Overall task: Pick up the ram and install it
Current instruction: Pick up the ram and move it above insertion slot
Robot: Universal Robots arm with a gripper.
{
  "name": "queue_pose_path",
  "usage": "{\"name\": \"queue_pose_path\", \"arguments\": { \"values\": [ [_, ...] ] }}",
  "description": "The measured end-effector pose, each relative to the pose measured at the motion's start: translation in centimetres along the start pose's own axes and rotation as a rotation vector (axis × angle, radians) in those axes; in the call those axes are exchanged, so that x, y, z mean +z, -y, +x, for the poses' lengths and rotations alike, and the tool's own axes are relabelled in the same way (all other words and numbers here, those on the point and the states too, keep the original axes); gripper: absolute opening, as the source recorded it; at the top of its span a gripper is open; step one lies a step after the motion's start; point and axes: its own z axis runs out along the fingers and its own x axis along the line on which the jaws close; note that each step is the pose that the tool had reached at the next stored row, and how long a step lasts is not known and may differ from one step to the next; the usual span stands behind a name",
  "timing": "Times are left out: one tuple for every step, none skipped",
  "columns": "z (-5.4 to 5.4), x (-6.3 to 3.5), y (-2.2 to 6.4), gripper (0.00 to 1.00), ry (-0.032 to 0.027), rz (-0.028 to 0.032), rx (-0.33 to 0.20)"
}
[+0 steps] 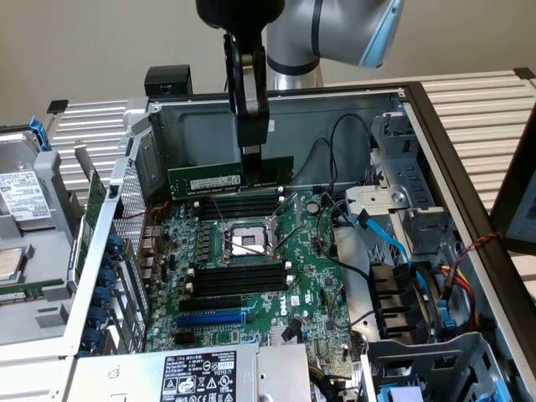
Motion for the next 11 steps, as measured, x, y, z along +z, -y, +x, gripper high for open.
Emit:
{"name": "queue_pose_path", "arguments": {
  "values": [
    [0.0,0.00,0.04,0.12,-0.0001,0.0016,0.003],
    [-0.1,0.00,0.08,0.12,-0.0002,0.0033,0.005],
    [-0.2,0.01,0.11,0.12,-0.0003,0.0045,0.007],
    [-0.3,0.02,0.14,0.12,-0.0003,0.0054,0.008],
    [-0.6,0.03,0.17,0.12,-0.0004,0.0063,0.008],
    [-0.8,0.05,0.21,0.12,-0.0005,0.0068,0.008],
    [-1.1,0.08,0.24,0.12,-0.0003,0.0074,0.008],
    [-1.4,0.10,0.28,0.12,-0.0004,0.0078,0.008],
    [-1.7,0.12,0.32,0.12,-0.0004,0.0083,0.008],
    [-2.0,0.14,0.36,0.12,-0.0005,0.0088,0.008],
    [-2.3,0.16,0.39,0.12,-0.0006,0.0092,0.008]
  ]
}}
